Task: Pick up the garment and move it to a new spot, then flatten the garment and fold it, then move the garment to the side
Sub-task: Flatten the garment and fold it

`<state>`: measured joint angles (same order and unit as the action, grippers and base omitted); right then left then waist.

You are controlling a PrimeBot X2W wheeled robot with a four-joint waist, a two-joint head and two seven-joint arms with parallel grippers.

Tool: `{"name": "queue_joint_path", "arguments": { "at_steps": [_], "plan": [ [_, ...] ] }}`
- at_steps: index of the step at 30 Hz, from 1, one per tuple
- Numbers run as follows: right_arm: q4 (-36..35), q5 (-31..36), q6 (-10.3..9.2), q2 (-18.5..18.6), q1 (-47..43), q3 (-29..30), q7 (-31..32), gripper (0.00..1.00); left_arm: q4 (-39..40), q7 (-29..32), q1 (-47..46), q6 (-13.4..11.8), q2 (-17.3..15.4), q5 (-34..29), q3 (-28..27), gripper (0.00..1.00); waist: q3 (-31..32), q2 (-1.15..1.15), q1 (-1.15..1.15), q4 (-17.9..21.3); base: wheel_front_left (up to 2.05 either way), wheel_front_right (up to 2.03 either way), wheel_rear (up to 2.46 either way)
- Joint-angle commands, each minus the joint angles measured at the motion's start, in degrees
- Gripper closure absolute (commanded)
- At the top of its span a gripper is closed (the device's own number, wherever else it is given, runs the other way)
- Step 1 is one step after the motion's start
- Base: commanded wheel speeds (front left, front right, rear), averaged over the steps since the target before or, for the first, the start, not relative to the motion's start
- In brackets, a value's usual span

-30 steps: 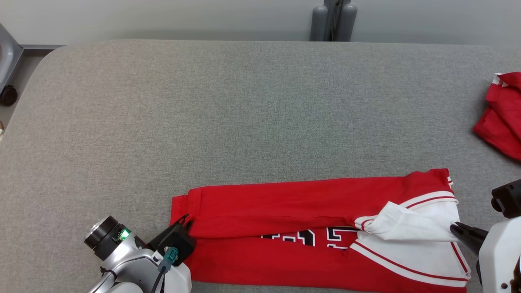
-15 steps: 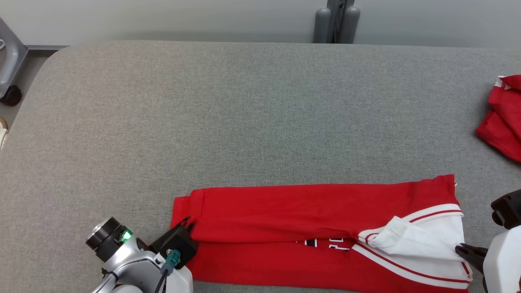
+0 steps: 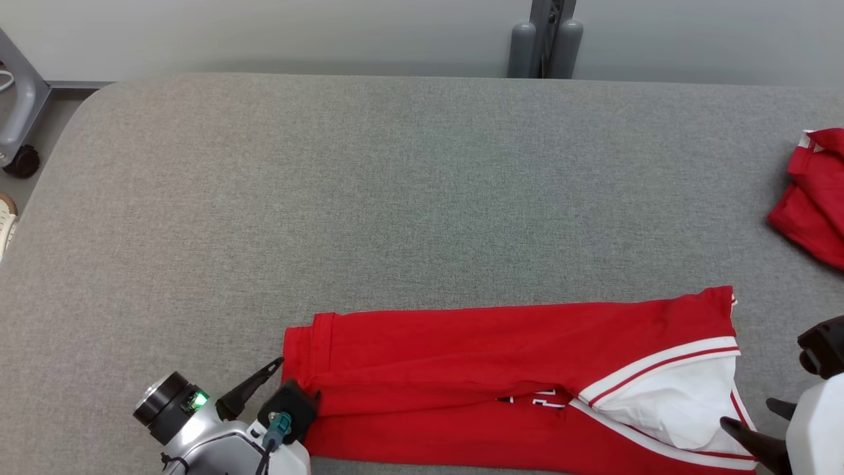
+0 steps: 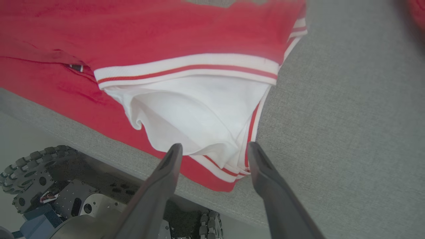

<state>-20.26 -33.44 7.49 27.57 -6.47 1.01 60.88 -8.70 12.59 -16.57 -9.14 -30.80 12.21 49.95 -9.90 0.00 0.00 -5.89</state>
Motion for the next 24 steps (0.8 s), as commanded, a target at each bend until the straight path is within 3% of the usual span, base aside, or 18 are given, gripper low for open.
{"name": "queue_joint_path", "arguments": {
  "at_steps": [1,6,11,15,19,24],
  "plan": [
    [-0.6,-0.2,0.02,-0.1,-0.2,1.1,0.5,0.0,0.4,-0.9,0.9,-1.3,-0.5,-0.1,-0.9,0.0,0.2,0.0,0.0,0.1,0.0,0.0,0.0],
    [-1.4,1.1,0.02,-0.7,1.0,4.2,0.9,0.0,1.1,-1.6,0.8,-3.4,-0.9,-0.1,-2.1,0.0,0.8,0.0,0.0,0.1,0.0,0.0,0.0],
    [-1.9,3.5,0.02,-2.5,4.2,7.8,-3.4,0.0,2.6,-3.6,0.8,-6.5,-0.4,0.6,-4.4,0.0,1.3,0.0,0.0,0.3,0.0,0.0,0.0],
    [0.1,3.1,0.02,-5.7,6.9,8.6,-10.6,0.0,3.5,-8.0,1.0,-10.0,1.2,2.0,-7.4,0.0,1.7,0.0,0.0,0.5,0.0,0.0,0.0],
    [3.0,3.6,0.02,-8.3,8.8,7.4,-21.7,0.0,2.7,-14.5,2.0,-13.3,3.8,4.5,-11.2,0.0,1.8,0.0,0.0,0.7,0.0,0.0,0.0],
    [7.5,2.6,0.02,-10.8,9.9,6.0,-34.3,0.0,0.8,-22.8,3.1,-15.2,7.4,8.1,-15.0,0.0,1.8,0.0,0.0,1.0,0.0,0.0,0.0]
  ]
}}
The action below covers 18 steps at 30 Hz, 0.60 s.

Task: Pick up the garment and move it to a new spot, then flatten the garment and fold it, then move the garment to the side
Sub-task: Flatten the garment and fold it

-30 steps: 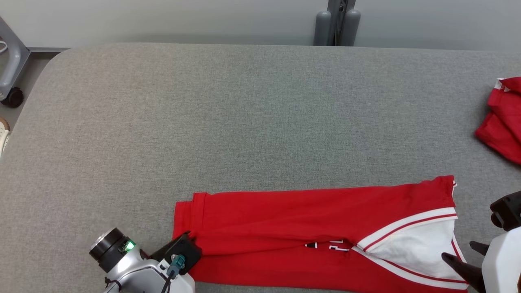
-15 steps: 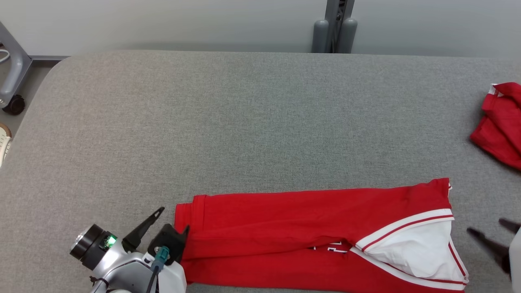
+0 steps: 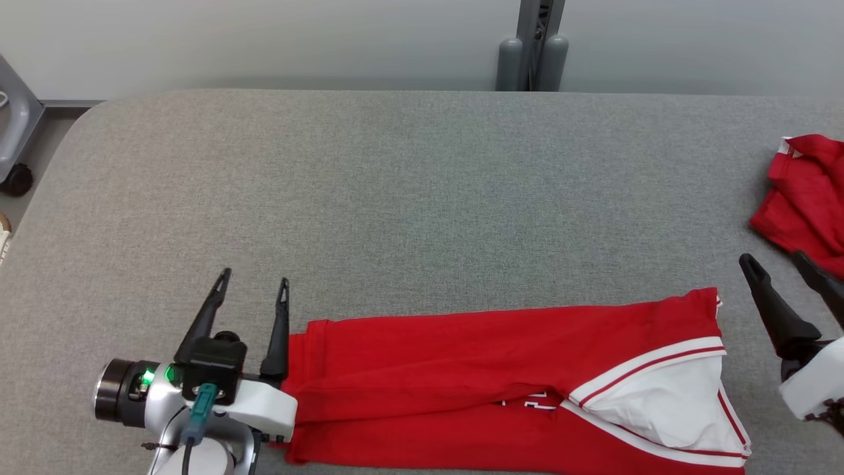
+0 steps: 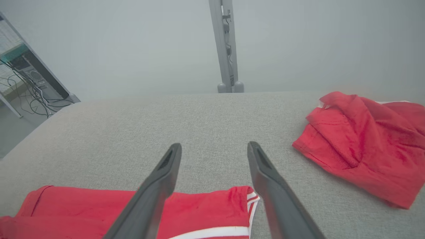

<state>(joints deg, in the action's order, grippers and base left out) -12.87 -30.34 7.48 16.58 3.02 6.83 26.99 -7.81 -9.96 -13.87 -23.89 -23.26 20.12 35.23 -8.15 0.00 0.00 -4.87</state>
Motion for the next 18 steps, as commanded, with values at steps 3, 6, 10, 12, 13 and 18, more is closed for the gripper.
{"name": "queue_joint_path", "arguments": {
  "at_steps": [3,6,10,12,13,18],
  "plan": [
    [4.0,-0.9,0.05,-0.9,0.2,-1.6,-8.3,0.0,-1.9,-4.1,0.9,-0.3,2.1,1.9,-2.8,0.0,0.0,0.0,0.0,0.2,0.0,0.0,0.0],
    [8.2,-0.8,0.03,-0.9,-0.6,-3.1,-14.9,0.0,-2.3,-5.2,1.4,0.7,4.2,1.3,-5.5,0.0,-0.1,0.0,0.0,0.4,0.0,0.0,0.0],
    [13.2,-0.9,0.03,-1.2,-1.3,-4.5,-20.1,0.0,0.2,-5.2,4.2,2.5,7.3,-2.5,-10.3,0.0,-0.3,0.0,0.0,0.8,0.0,0.0,0.0],
    [15.3,-0.5,0.03,-1.2,-1.6,-5.3,-21.5,0.0,-0.1,-5.2,5.7,4.3,9.1,-3.6,-12.4,0.0,-0.4,0.0,0.0,1.0,0.0,0.0,0.0],
    [16.2,-0.6,0.03,-1.2,-1.7,-5.6,-22.0,0.0,-0.6,-5.2,6.3,5.3,9.8,-4.3,-13.2,0.0,-0.4,0.0,0.0,1.2,0.0,0.0,0.0],
    [19.2,-1.7,0.03,-0.3,-1.1,-7.0,-22.9,0.0,-2.3,-5.2,8.7,9.7,13.4,-7.8,-18.2,0.0,-0.4,0.0,0.0,1.5,0.0,0.0,0.0]
  ]
}}
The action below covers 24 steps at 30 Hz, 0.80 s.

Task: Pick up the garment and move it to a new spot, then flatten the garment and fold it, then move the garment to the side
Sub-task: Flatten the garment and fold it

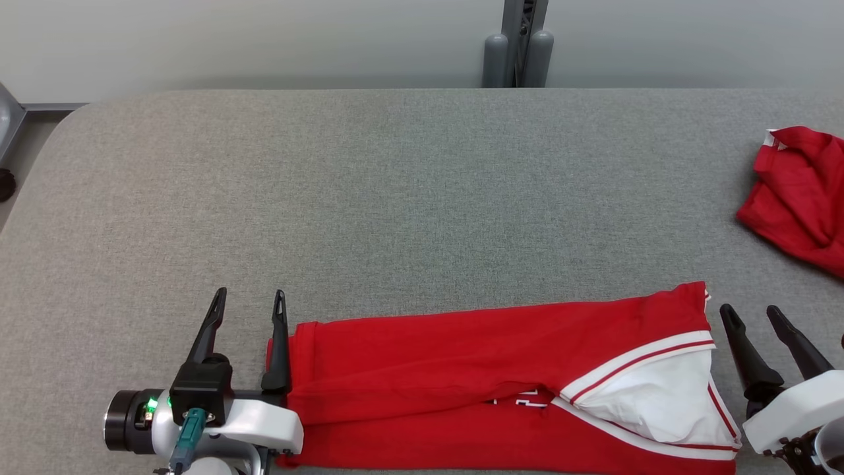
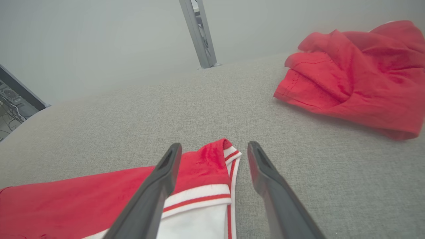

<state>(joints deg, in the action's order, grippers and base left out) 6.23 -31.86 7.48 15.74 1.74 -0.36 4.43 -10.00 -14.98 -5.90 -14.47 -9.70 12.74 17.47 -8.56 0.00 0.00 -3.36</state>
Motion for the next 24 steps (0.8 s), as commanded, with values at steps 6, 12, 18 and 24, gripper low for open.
{"name": "queue_joint_path", "arguments": {
  "at_steps": [6,12,18,24],
  "plan": [
    [1.3,-2.6,0.03,1.7,0.5,-0.5,2.4,0.0,-0.7,-0.2,0.5,3.6,1.9,-3.5,-4.0,0.0,0.1,0.0,0.0,-0.2,0.0,0.0,0.0],
    [1.4,-6.0,0.03,4.2,-0.9,-2.2,11.4,0.0,-1.4,-0.2,0.8,6.0,3.0,-5.8,-6.5,0.0,-0.7,0.0,0.0,-0.3,0.0,0.0,0.0],
    [1.1,-10.4,0.03,8.7,-0.8,-3.6,18.9,0.0,-1.6,-0.2,-0.9,7.8,4.1,-7.4,-7.7,0.0,-2.2,0.0,0.0,-0.8,0.0,0.0,0.0],
    [1.6,-14.3,0.04,12.1,0.4,-5.1,23.3,0.0,-1.4,-0.2,-2.0,8.7,4.6,-8.6,-8.2,0.0,-3.7,0.0,0.0,-1.6,0.0,0.0,0.0]
  ]
}}
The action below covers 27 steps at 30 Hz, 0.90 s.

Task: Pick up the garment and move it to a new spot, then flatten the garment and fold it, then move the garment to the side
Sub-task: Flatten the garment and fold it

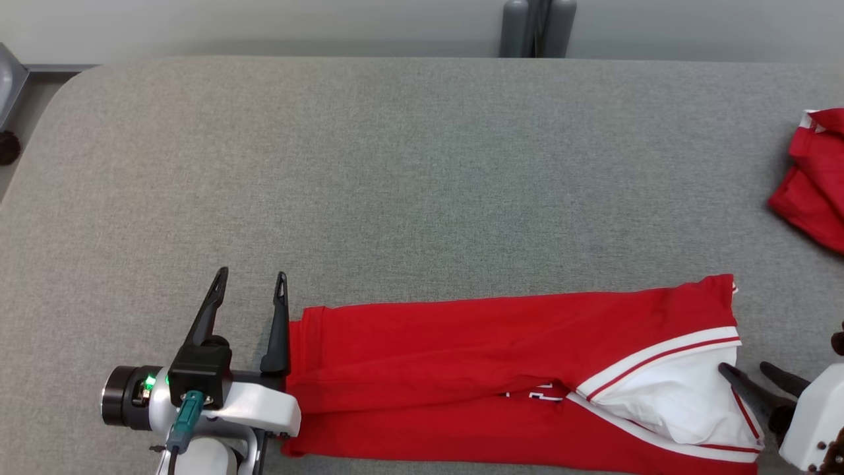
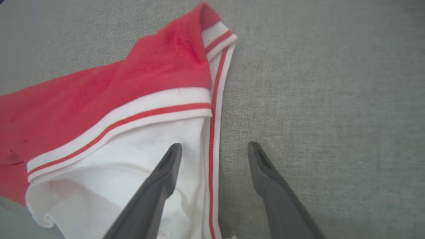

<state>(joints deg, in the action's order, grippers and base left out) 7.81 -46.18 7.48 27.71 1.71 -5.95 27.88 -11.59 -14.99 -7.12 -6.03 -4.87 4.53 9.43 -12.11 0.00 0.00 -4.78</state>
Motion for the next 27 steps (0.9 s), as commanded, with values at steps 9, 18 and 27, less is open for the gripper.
{"name": "queue_joint_path", "arguments": {
  "at_steps": [9,18,27],
  "plan": [
    [1.8,-6.3,0.04,4.4,3.5,-5.0,1.2,0.0,-0.1,-0.2,-1.8,1.1,0.3,-1.8,-0.8,0.0,-2.0,0.0,0.0,-1.8,0.0,0.0,0.0],
    [4.4,-10.8,0.09,5.7,6.5,-13.9,-1.5,0.0,-0.1,-0.2,-1.9,1.6,0.2,-3.2,-1.0,0.0,-2.0,0.0,0.0,-3.0,0.0,0.0,0.0],
    [5.6,-13.9,0.09,5.9,9.7,-20.9,-4.4,1.0,-0.7,-0.2,-1.1,1.7,0.2,-3.6,-0.9,0.0,-1.1,0.0,0.0,-3.2,0.0,0.0,0.0]
  ]
}}
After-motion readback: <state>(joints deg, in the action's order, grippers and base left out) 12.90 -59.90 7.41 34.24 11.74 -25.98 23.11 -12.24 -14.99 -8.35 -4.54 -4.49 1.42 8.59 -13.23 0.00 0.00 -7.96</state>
